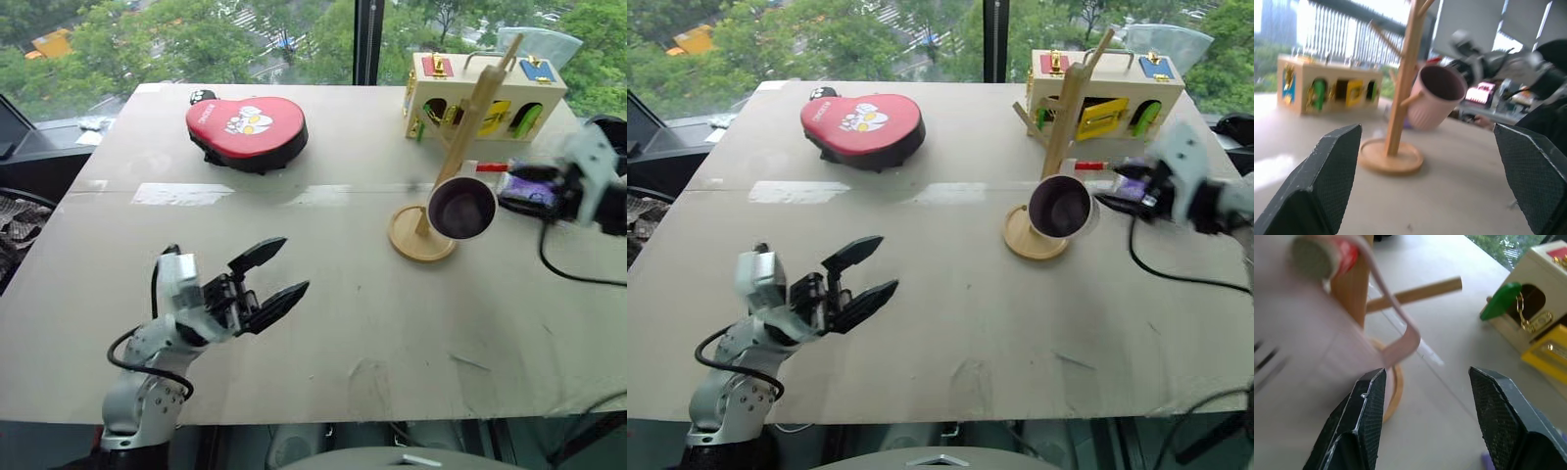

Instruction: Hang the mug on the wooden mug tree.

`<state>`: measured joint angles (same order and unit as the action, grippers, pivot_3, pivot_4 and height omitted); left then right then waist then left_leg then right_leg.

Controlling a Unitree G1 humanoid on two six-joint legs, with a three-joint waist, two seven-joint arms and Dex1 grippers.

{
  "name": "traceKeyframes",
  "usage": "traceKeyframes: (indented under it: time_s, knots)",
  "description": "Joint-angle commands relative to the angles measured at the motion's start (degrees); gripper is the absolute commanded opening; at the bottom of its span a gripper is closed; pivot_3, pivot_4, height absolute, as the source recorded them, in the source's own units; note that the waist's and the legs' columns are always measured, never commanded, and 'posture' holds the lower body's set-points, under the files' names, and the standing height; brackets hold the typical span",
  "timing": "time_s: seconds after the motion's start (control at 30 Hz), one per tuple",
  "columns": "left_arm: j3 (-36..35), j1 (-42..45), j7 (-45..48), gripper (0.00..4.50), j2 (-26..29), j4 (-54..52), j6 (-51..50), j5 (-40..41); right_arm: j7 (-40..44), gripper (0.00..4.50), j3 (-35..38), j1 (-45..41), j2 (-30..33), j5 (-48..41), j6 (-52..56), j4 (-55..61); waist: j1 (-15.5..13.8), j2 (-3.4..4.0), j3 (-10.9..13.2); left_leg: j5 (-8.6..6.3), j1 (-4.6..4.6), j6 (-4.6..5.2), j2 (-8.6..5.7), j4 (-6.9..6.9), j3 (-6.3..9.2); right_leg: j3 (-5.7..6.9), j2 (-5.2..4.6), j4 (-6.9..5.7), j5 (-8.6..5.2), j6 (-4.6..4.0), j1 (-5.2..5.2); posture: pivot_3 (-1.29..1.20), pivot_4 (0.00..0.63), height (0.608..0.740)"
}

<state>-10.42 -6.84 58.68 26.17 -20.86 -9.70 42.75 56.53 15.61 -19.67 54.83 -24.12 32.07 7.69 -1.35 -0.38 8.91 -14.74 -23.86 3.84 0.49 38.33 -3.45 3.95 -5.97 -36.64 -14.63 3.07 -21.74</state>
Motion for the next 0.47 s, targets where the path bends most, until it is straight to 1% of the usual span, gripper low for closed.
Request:
traceKeyframes:
  time_s: [0.03, 0.1, 0.17, 0.2, 0.3, 0.33, 0.47]
  knots:
    - [0.35, -1.17, -1.69, 4.42, 1.77, -1.28, -1.0, -2.41, -2.56, 2.71, 12.51, 12.46, -1.61, -2.04, 2.19, 10.46, 0.09, -0.01, -0.01, 0.0, 0.03, 0.0, 0.03, -0.01, 0.0, 0.0, 0.01, -0.01, 0.0, 0.0, 0.02, 0.0, 0.15, 0.733]
    - [0.04, -2.29, -3.04, 4.42, 2.85, -1.2, -1.57, -4.02, -3.13, 2.71, 18.22, 22.86, -5.99, -3.74, 2.19, 16.21, 0.18, -0.02, -0.02, 0.0, 0.07, -0.01, 0.06, -0.03, 0.07, 0.0, 0.01, -0.03, -0.01, 0.0, 0.06, 0.0, 0.15, 0.733]
    - [-0.41, -3.05, -3.63, 4.42, 3.88, -1.1, -2.48, -4.39, -4.69, 2.71, 21.19, 29.36, -10.2, -4.62, 1.34, 19.37, 0.52, 0.02, -0.02, -0.01, 0.12, -0.01, 0.1, -0.02, 0.09, -0.02, 0.05, -0.07, -0.01, 0.0, 0.08, 0.0, 0.15, 0.733]
    - [-0.65, -3.37, -3.84, 4.42, 4.65, -0.88, -2.74, -5.04, -5.14, 2.71, 21.74, 32.85, -12.85, -4.04, -1.05, 20.33, 0.7, 0.1, -0.01, -0.09, 0.14, 0.12, 0.11, -0.02, 0.08, -0.08, 0.05, -0.11, -0.02, 0.0, 0.04, 0.0, 0.15, 0.733]
    - [-1.04, -4.04, -3.71, 4.42, 7.03, -0.45, -5.03, -5.32, -6.09, 2.71, 21.07, 41.08, -19.25, -2.54, -6.25, 22.37, 0.62, 0.09, -0.05, -0.13, 0.22, 0.18, 0.12, -0.01, 0.06, -0.15, 0.06, -0.12, -0.03, 0.0, 0.06, 0.0, 0.15, 0.733]
    - [-1.07, -4.25, -3.11, 4.42, 7.87, -0.09, -5.39, -5.47, -6.41, 2.71, 20.09, 43.09, -20.51, -1.59, -7.87, 22.42, 0.57, 0.08, -0.07, -0.14, 0.31, 0.18, 0.14, -0.02, 0.06, -0.16, 0.07, -0.11, -0.15, -0.2, 0.06, 0.0, 0.15, 0.733]
    - [-0.77, -3.94, -2.6, 4.42, 9.9, 0.72, -6.93, -5.77, -7.83, 2.71, 17.27, 45.27, -22.78, 0.57, -11.99, 21.96, 0.72, 0.13, -0.06, -0.14, 0.27, 0.17, 0.14, -0.01, -0.02, -0.27, 0.05, -0.11, -0.16, -0.2, -0.02, 0.0, 0.15, 0.733]
